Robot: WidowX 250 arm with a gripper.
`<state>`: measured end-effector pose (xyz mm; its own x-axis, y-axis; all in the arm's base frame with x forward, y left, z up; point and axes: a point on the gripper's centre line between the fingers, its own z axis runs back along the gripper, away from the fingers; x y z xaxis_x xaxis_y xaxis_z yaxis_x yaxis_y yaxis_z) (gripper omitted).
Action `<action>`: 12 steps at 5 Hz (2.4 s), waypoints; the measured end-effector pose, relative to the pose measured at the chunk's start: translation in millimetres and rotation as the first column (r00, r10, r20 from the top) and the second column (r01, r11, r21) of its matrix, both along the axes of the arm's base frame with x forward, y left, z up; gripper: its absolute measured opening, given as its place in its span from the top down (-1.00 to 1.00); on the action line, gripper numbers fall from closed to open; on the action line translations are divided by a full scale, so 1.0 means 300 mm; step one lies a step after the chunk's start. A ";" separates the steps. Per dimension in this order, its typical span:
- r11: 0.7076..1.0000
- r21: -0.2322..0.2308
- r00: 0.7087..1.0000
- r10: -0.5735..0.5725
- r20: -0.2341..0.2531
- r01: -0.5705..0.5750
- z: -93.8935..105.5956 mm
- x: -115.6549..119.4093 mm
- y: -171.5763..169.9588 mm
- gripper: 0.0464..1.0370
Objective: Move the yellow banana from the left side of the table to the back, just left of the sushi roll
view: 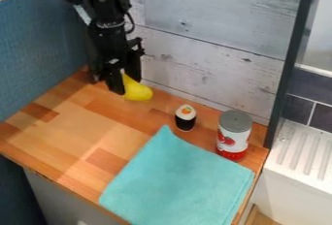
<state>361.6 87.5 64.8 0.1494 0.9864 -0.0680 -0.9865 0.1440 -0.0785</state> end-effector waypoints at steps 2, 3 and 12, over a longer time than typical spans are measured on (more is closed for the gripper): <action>0.999 -0.038 0.999 0.009 -0.032 -0.010 -0.103 0.023 -0.009 -0.08; 0.998 -0.034 0.998 0.045 -0.047 -0.047 -0.122 0.033 -0.004 -0.08; 0.892 0.108 0.889 -0.413 -0.196 0.439 0.125 -0.275 -0.125 -0.93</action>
<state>279.2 50.0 102.2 0.5567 0.8307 0.0108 -0.8242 0.5506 0.1326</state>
